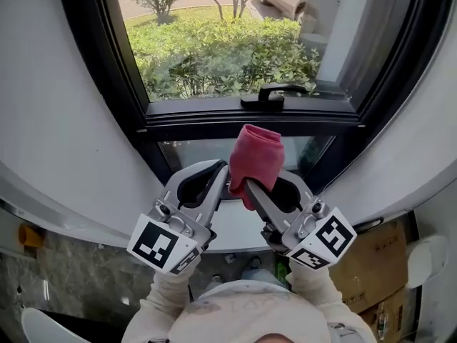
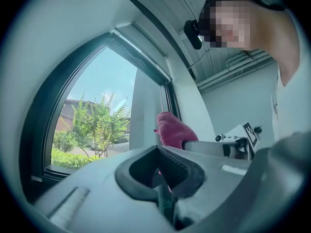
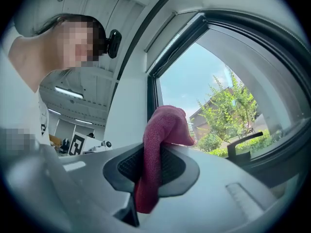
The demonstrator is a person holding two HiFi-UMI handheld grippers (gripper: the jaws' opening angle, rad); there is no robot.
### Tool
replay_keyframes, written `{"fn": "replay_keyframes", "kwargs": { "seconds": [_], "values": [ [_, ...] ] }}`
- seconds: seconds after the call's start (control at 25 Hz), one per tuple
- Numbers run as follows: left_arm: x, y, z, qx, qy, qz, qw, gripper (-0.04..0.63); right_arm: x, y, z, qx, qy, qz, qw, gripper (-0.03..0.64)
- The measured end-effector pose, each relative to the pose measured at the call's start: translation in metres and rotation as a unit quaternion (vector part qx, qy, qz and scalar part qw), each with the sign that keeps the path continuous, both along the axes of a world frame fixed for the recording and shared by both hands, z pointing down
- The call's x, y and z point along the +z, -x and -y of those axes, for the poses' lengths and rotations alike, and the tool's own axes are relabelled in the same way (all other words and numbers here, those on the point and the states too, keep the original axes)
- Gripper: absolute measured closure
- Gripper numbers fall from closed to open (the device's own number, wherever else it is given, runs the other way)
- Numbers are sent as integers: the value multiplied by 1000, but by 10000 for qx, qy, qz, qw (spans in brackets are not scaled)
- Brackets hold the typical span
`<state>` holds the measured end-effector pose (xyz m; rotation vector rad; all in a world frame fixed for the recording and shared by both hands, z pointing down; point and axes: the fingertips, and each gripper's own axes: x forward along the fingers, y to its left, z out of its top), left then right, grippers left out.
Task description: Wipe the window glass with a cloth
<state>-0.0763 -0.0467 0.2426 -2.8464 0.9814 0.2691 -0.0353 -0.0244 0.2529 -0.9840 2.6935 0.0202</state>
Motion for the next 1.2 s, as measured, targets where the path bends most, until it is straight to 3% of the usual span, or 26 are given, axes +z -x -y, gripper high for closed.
{"fn": "replay_keyframes", "kwargs": {
  "seconds": [0.28,0.52,0.8,1.0,1.2],
  "values": [
    [-17,-41,32,-485,-147,-12,9987,594,-28,-37,44,-423,-310,-336,9981,540],
    [-18,-40,43,-870,-139,86,9961,595,-41,-38,74,-533,-515,-520,9959,540],
    [-11,-4,49,-1042,-51,102,9945,594,-61,10,113,-365,-906,-1023,9899,541],
    [-15,28,57,-947,-97,0,9955,595,-105,55,154,55,-1259,-1362,9826,541],
    [-21,58,67,-816,-181,-36,9965,595,-151,98,200,564,-1325,-1612,9764,541]
  ]
}}
